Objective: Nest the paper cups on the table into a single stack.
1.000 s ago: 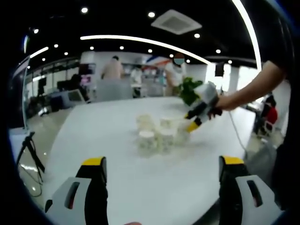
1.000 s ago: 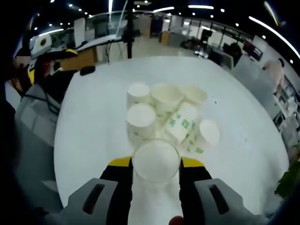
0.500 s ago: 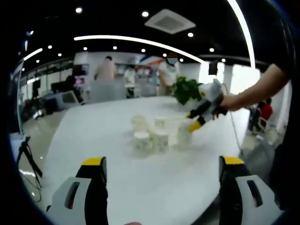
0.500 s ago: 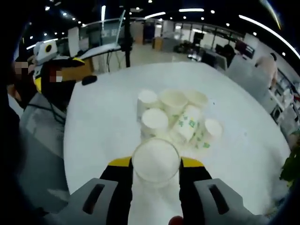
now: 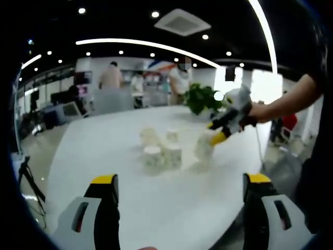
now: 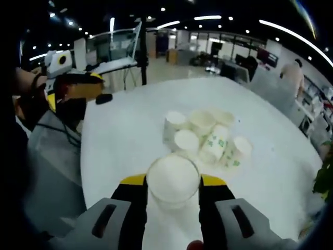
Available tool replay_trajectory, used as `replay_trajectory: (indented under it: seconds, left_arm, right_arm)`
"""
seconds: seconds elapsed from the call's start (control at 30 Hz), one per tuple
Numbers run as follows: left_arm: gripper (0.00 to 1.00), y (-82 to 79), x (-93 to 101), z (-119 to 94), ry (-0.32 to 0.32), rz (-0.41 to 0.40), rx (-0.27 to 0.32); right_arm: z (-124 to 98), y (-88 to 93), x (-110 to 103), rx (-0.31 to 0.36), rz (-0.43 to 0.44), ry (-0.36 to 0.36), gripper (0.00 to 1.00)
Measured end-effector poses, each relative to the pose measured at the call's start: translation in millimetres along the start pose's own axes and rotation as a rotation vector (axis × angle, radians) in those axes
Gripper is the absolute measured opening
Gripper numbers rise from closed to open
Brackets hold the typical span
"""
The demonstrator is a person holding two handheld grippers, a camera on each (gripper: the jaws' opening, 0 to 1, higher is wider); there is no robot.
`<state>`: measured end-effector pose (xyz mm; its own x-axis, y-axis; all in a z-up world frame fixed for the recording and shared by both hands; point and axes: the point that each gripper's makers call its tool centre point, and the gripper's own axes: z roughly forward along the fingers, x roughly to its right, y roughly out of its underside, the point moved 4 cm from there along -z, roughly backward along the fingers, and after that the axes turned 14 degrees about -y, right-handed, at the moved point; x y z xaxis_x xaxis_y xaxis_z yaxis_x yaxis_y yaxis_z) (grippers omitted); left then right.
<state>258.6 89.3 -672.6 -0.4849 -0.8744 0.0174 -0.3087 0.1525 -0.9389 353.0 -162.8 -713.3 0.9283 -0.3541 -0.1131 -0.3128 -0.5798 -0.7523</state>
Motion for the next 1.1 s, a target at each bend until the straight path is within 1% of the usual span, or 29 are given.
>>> replay_trajectory:
  seconds: [0.23,0.37,0.53,0.73,0.83,0.93,1.03,1.1]
  left_arm:
    - [1.00,-1.2,2.2,0.7,0.020,0.000,0.000]
    - [1.00,-4.6,5.0,1.2,0.036,0.010,0.002]
    - [1.00,-4.9,5.8,2.1,0.043,0.011,0.004]
    - [1.00,-7.2,8.7,0.4,0.048,0.013,0.009]
    - [1.00,-5.7,9.7,-0.2,0.049,0.013,0.006]
    - [1.00,-5.2,11.7,-1.2,0.052,0.008,0.004]
    - [1.00,-3.1,12.8,-1.8,0.056,0.005,-0.001]
    - [1.00,-2.1,12.9,-2.2,0.056,0.004,-0.003]
  right_arm:
    - [-2.5,2.0,-18.2,0.026,0.018,-0.001,0.35]
    - [-5.9,0.3,-24.3,0.043,0.015,0.012,0.35]
    - [-9.9,-2.5,-32.2,0.085,0.033,0.021,0.35]
    - [-14.1,-11.4,-43.8,0.138,0.032,0.024,0.35]
    - [-14.7,-14.3,-48.6,0.165,0.048,0.020,0.35]
    - [-14.9,-16.1,-55.7,0.184,0.043,0.017,0.34]
    - [-15.6,-18.7,-62.5,0.222,0.054,0.018,0.34]
    - [-15.2,-18.4,-66.2,0.229,0.057,0.019,0.34]
